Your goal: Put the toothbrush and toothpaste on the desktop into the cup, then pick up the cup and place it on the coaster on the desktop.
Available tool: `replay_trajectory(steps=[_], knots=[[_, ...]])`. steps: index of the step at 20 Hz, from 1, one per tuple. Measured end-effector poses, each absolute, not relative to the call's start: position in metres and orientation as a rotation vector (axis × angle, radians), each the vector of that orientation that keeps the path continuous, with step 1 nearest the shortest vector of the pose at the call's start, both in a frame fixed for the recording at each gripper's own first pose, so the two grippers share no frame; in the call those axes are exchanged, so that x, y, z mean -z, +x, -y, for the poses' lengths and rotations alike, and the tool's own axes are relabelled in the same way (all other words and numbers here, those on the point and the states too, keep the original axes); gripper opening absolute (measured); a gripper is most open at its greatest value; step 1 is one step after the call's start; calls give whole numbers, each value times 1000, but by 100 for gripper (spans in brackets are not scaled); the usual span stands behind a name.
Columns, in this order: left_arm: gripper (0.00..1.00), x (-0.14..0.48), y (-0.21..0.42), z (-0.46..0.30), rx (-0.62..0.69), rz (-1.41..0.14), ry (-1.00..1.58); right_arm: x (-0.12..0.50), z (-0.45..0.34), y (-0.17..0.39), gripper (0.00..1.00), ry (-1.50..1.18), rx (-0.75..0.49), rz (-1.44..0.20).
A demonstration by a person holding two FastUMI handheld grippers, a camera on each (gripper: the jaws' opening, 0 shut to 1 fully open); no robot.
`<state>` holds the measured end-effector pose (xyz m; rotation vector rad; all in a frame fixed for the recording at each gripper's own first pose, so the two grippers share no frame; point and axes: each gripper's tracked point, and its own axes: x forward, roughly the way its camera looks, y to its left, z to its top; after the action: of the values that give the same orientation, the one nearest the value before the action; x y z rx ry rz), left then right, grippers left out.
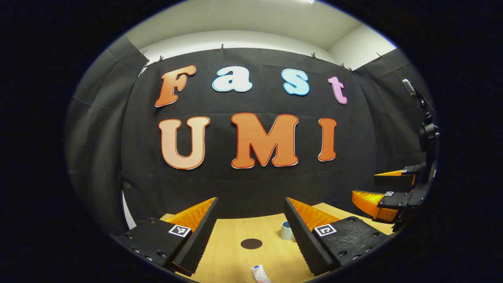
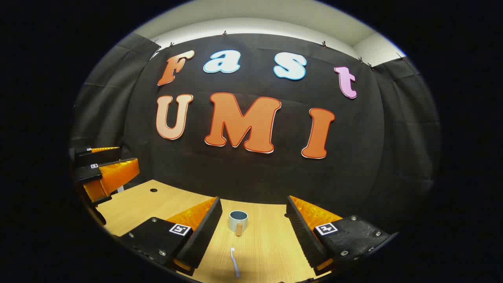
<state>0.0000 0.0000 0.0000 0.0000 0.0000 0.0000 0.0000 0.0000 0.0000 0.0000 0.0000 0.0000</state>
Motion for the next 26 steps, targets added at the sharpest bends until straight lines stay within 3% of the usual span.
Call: replay_trajectory(steps=[10,26], knots=[[98,2,10,-12,-141,16,-7,21,-8,39,99,17,-120,-36],[98,6,16,4,-138,2,46,65,-21,59,99,37,-177,-142]])
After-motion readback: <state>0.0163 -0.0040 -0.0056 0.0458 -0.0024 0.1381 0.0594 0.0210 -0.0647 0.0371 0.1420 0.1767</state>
